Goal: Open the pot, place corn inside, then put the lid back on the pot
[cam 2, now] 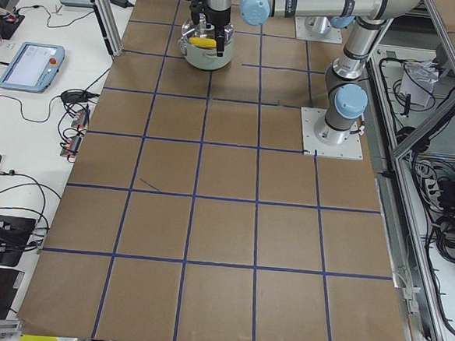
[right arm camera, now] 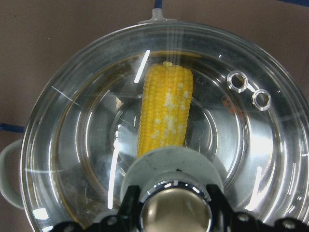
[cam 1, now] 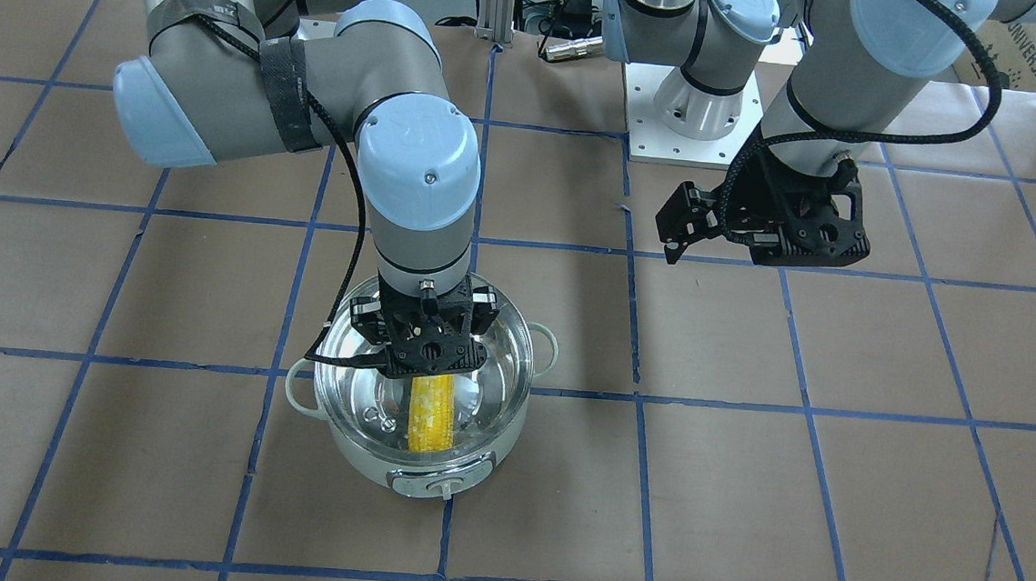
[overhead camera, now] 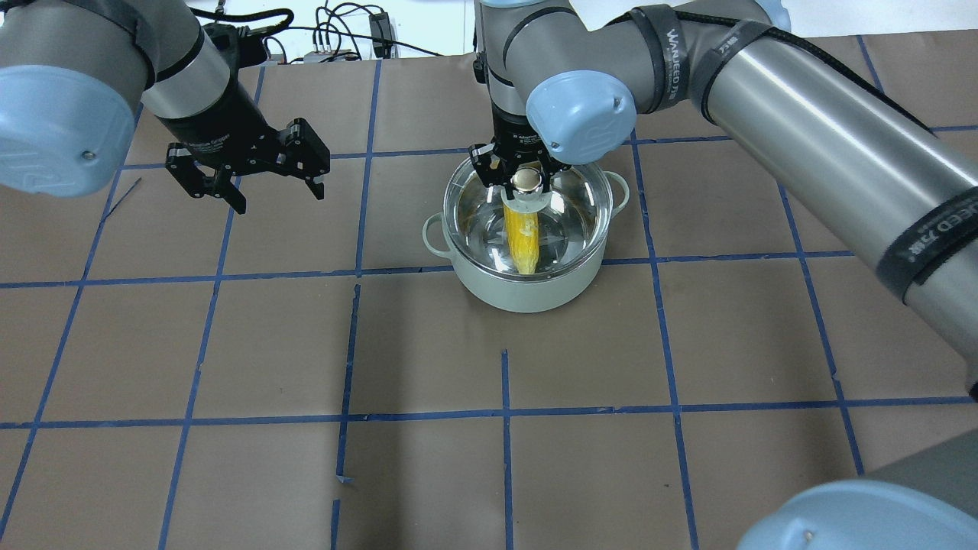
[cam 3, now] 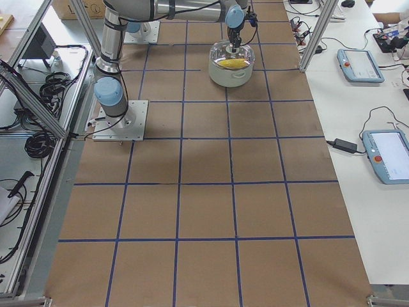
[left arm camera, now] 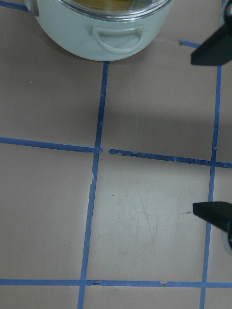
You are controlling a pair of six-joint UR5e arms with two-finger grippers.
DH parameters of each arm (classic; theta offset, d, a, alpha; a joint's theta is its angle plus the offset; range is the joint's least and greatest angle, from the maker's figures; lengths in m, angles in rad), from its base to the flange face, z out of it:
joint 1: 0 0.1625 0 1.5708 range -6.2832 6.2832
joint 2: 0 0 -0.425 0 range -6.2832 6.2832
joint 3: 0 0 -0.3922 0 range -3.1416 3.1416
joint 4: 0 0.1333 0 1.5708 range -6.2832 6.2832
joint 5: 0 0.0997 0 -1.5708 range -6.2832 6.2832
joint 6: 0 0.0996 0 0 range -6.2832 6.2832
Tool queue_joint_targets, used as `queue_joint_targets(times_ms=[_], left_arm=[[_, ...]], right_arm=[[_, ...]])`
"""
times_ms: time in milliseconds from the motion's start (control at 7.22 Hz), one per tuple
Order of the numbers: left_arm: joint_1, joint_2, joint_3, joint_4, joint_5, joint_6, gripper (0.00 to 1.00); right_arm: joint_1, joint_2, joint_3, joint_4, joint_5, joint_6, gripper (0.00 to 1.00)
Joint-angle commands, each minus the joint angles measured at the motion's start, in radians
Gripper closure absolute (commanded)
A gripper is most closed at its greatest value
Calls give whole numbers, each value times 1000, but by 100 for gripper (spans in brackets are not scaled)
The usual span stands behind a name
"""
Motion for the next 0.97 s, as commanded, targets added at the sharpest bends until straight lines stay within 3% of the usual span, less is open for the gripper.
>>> queue_joint_targets(times_ms=[0, 277, 415, 554, 831], left_arm=[[0, -1, 0, -3, 4, 7, 0], [0, -6, -3, -3, 4, 8, 0], [0, -10, -8, -2, 3, 8, 0], [1, -10, -8, -2, 1, 8, 0], [5, -1, 2, -3, 1, 8, 0]], right_arm=[[0, 1, 2, -3, 1, 4, 93], [0, 1, 2, -3, 1, 5, 91], [0, 3, 2, -2, 1, 5, 81], [0, 3, 2, -2, -1, -2, 57], [-1, 1, -7, 0, -2, -4, 24]])
